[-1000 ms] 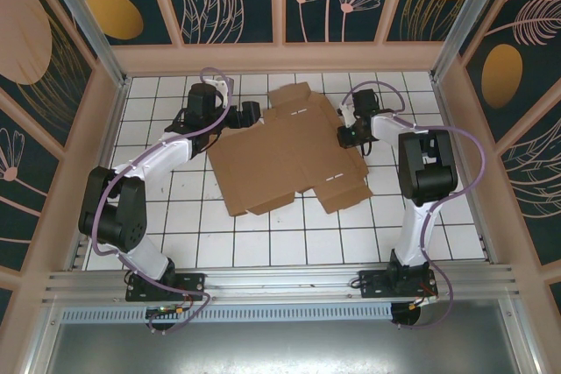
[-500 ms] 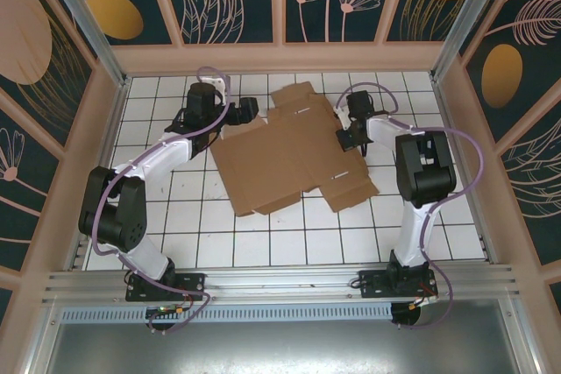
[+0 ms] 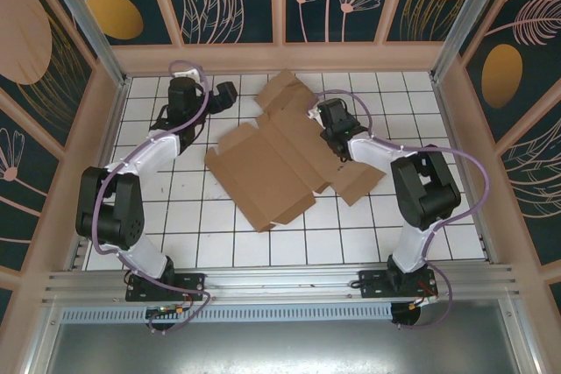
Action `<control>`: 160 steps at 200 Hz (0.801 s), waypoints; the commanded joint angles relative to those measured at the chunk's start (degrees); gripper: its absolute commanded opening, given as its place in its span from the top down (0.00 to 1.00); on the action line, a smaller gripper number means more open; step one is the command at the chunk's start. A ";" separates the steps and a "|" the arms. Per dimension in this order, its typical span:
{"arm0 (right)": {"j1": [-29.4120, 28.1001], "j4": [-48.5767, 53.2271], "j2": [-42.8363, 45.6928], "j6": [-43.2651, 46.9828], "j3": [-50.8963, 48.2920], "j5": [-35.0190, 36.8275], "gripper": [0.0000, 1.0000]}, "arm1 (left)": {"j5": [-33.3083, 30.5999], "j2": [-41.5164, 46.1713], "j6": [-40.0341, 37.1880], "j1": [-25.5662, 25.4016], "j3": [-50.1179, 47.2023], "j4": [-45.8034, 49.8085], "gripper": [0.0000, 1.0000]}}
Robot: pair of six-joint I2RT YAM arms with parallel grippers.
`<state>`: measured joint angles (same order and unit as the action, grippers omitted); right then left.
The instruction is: Fold the paper box
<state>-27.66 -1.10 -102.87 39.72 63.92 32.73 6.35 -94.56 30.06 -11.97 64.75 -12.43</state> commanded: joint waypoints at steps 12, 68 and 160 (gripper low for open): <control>-1.11 -8.85 3.32 6.61 -1.16 10.92 1.00 | 3.31 -0.65 2.26 1.26 -0.79 -2.20 0.01; -5.32 -38.07 2.72 30.75 -9.49 15.90 1.00 | 2.05 0.91 -1.76 1.25 -3.81 -6.08 0.01; -13.35 -81.89 -10.33 58.43 -11.56 14.67 1.00 | 5.76 -3.30 4.04 6.47 0.71 -4.38 0.01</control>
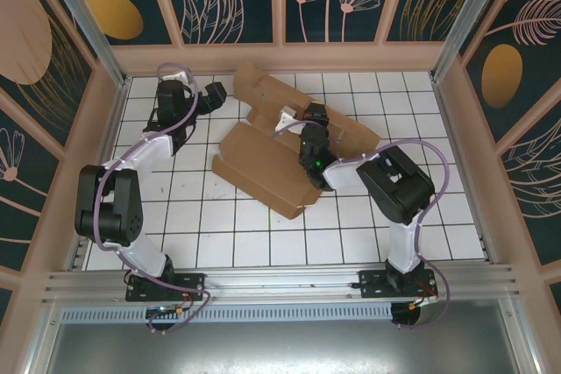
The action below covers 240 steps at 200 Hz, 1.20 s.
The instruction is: Fold the paper box
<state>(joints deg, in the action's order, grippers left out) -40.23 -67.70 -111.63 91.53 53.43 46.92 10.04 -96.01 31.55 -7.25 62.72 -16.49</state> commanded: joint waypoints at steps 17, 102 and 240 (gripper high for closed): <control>-1.17 -17.81 -2.24 8.13 -2.34 0.03 1.00 | 2.59 -3.01 3.01 2.71 3.46 0.00 0.01; -4.85 -16.57 3.85 6.57 -14.44 -0.22 1.00 | 5.57 -11.77 -11.30 3.21 10.94 5.33 0.01; -7.28 -3.10 16.33 1.14 -22.48 -1.26 1.00 | 17.73 -22.63 -15.96 3.11 18.80 7.94 0.28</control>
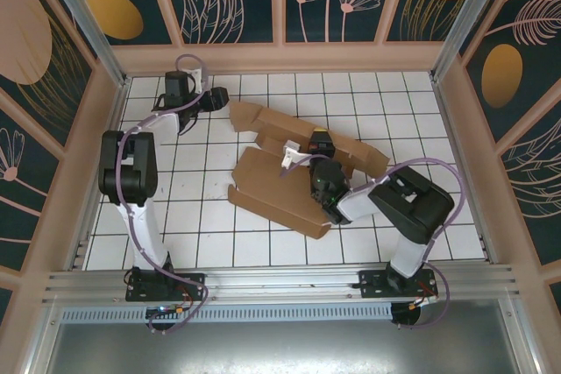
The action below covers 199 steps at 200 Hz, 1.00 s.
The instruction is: Fold the paper box
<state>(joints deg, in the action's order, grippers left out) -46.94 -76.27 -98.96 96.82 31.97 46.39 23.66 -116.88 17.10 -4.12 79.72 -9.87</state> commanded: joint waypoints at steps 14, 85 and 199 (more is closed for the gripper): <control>-0.46 6.37 3.87 -4.21 -1.02 -0.60 1.00 | 6.63 -2.10 -1.96 -0.18 2.18 2.01 0.28; 0.18 2.98 0.02 -2.94 0.91 -0.78 1.00 | 14.40 -2.99 -5.32 -4.39 0.34 5.67 0.29; 5.25 42.91 5.77 -23.37 11.21 -5.15 1.00 | 16.88 -3.98 -3.33 -4.33 2.86 7.13 0.23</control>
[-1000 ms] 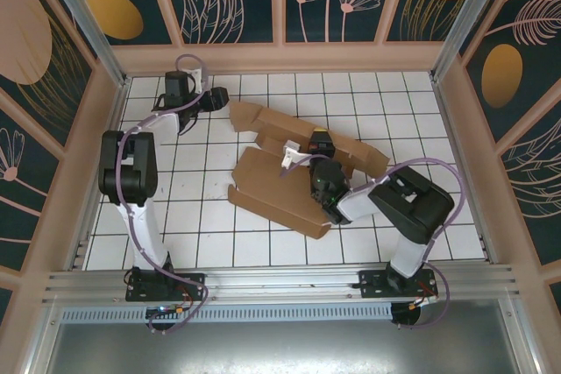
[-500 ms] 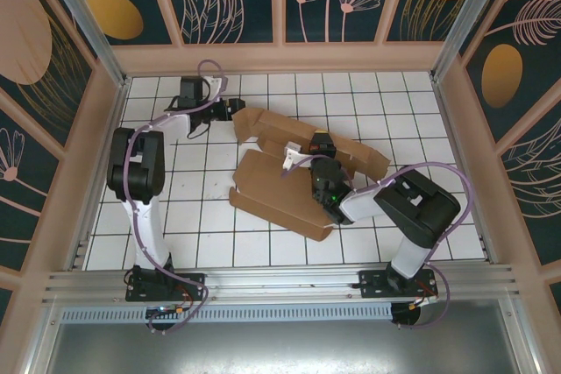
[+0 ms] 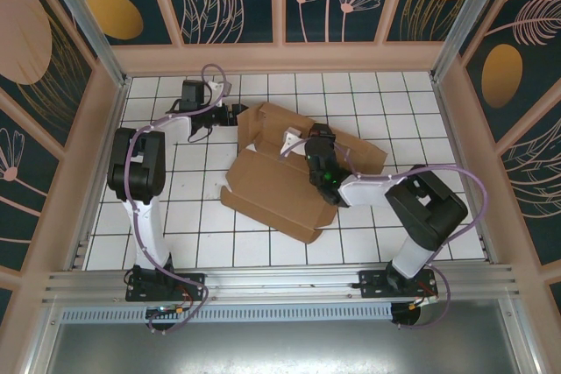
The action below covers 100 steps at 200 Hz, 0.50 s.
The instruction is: Fold the paper box
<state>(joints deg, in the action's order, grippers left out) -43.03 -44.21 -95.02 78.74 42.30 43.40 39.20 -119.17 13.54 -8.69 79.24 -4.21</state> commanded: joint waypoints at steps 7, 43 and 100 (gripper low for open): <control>1.58 11.27 2.12 -5.31 0.93 -2.39 1.00 | 1.75 -2.14 0.39 0.16 4.18 1.73 0.23; 2.57 18.14 2.25 -9.48 3.01 -3.68 1.00 | 3.22 -4.23 1.51 0.20 8.42 2.52 0.23; 3.20 18.98 2.27 -10.27 3.22 -3.63 1.00 | 5.70 -4.41 -0.60 0.09 7.39 5.17 0.24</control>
<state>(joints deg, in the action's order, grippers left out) -40.21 -28.77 -93.62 69.63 45.01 40.49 42.06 -123.28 14.35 -8.69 87.48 -1.19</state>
